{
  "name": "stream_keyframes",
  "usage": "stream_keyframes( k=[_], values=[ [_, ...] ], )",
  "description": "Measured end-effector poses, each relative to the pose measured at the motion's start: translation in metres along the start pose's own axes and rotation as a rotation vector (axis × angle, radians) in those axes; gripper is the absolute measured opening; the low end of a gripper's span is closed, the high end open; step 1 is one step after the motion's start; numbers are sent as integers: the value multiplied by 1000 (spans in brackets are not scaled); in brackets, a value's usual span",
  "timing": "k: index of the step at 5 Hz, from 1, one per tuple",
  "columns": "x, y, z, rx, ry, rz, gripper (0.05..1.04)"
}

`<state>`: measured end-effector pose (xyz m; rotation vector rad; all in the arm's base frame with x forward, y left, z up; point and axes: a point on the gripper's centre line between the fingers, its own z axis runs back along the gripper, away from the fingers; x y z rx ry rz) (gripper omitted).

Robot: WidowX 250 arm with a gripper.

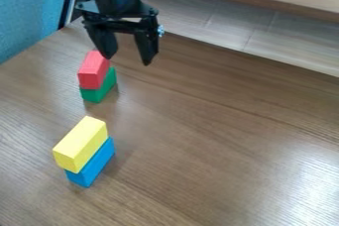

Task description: Remove the yellow block from the blue block

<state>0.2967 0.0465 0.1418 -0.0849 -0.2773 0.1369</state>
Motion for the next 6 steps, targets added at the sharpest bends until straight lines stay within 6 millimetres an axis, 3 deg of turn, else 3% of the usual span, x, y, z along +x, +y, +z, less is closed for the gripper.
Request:
stream_keyframes(
  k=[2,3,6],
  values=[
    [-40,14,24,-5,-20,8,999],
    [-57,19,25,-16,-18,5,1000],
    [-94,15,4,-9,53,-7,999]
  ],
)
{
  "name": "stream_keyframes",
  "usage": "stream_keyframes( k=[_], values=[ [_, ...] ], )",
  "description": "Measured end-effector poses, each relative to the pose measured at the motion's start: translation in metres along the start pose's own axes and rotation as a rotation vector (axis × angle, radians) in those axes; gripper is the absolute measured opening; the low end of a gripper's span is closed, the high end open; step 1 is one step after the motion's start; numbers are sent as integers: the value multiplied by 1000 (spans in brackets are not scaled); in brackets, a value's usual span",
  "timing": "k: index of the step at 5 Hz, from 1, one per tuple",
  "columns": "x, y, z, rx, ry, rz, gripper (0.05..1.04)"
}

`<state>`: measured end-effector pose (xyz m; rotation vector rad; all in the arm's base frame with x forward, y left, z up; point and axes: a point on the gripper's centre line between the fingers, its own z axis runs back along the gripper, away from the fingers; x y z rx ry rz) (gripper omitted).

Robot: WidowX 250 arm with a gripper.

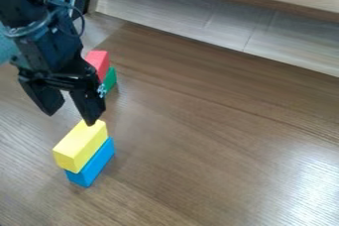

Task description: Remove the yellow block from the blue block

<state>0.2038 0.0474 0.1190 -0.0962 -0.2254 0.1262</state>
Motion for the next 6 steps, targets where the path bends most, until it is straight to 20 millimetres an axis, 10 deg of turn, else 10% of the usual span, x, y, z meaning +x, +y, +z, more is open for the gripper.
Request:
stream_keyframes(
  k=[6],
  values=[
    [-9,21,-40,82,84,67,1000]
  ],
)
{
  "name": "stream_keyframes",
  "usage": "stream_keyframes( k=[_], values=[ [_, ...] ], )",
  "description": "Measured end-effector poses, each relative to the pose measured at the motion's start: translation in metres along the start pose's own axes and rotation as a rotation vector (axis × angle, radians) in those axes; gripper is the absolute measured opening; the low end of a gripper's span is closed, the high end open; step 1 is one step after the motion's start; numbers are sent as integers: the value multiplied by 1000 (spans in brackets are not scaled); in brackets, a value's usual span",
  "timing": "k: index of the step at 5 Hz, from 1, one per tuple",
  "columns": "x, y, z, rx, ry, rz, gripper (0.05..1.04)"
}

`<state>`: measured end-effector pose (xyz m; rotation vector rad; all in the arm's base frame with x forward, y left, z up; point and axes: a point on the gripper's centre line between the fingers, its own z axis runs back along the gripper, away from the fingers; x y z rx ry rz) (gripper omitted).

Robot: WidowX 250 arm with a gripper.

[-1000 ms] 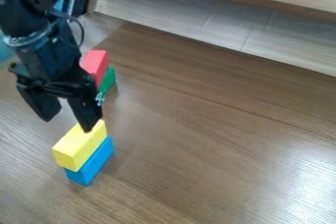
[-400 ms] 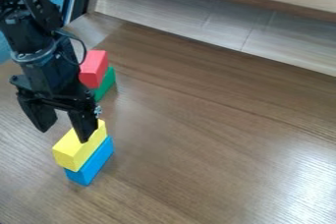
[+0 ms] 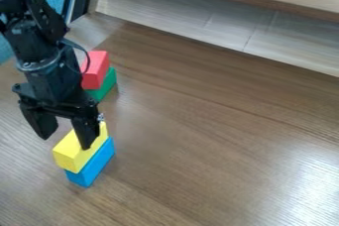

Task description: Remove the yellow block from the blue block

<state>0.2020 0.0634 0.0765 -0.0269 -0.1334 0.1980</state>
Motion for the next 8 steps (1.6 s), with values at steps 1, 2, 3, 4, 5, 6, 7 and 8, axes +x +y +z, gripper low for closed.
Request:
stream_keyframes(
  k=[1,2,3,4,5,6,7,8],
  values=[
    [-2,-1,-7,7,15,3,1000],
    [-3,-3,-12,11,21,3,969],
    [-4,-8,-17,4,5,6,696],
    [-3,-11,-17,-17,-5,9,594],
    [4,-11,-11,-40,-16,21,594],
    [36,-12,10,-57,-89,33,594],
    [72,-17,9,-59,-96,37,594],
    [99,-31,1,-67,-89,6,594]
  ],
)
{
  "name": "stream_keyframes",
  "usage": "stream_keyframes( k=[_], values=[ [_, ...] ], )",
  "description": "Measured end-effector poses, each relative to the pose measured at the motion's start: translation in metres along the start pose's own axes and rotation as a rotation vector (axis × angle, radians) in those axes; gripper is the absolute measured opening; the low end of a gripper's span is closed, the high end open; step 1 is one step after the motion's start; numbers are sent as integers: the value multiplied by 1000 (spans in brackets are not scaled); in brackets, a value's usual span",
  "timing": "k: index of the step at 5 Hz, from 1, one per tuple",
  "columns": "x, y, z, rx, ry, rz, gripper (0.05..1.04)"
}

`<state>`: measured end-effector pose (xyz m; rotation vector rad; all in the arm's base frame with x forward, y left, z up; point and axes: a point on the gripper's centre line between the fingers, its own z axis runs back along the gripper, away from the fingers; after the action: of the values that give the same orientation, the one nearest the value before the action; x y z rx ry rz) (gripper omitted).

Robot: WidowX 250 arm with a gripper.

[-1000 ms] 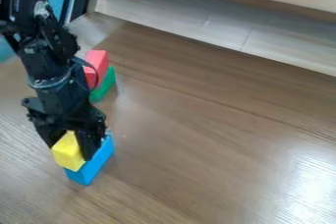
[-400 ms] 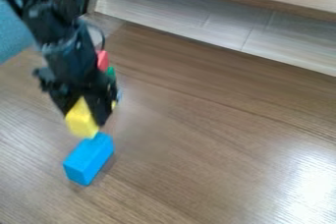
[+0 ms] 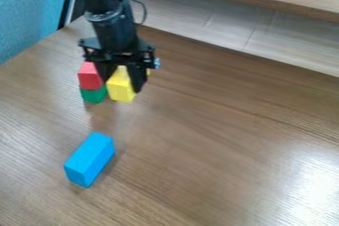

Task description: Remove the yellow block from the blue block

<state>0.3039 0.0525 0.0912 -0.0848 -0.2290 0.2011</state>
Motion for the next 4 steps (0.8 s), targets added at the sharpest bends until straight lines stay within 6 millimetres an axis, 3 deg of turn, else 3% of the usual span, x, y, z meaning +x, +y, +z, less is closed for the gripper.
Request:
stream_keyframes(
  k=[2,4],
  values=[
    [16,-40,-45,-29,86,-89,594],
    [11,-66,-60,-19,96,-137,594]
  ],
)
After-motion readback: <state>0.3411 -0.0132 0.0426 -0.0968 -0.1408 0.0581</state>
